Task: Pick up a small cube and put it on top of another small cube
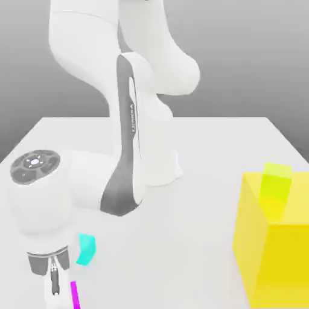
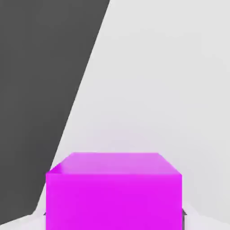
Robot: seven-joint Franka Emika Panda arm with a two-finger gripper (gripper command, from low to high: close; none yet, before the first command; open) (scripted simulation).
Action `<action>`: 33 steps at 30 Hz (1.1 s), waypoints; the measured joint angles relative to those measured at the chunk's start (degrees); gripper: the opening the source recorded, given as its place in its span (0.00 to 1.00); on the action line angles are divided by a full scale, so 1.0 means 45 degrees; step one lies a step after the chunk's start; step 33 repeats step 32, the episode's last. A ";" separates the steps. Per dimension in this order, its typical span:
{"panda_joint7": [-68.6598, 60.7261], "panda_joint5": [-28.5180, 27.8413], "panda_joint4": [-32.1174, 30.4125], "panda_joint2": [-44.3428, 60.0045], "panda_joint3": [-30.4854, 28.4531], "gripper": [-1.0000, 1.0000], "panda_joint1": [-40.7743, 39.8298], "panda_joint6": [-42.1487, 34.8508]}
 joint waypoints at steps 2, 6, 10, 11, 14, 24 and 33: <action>-0.0074 0.0100 -0.0163 -0.0821 0.0089 0.00 -0.0068 -0.0658; 0.0806 0.0233 -0.0309 -0.2604 0.0479 0.00 0.0523 -0.2215; 0.2306 0.0444 -0.0326 -0.4334 0.1243 0.00 0.1461 -0.3818; 0.2668 0.0529 -0.0332 -0.4756 0.1463 0.00 0.1823 -0.4211; 0.3715 0.0851 -0.0361 -0.5988 0.1984 0.00 0.2942 -0.5362; 0.7116 0.2274 -0.0555 -0.9629 0.4079 0.00 0.5529 -0.8804; 0.7628 0.2286 -0.1784 -0.9105 0.4603 1.00 0.5764 -0.7097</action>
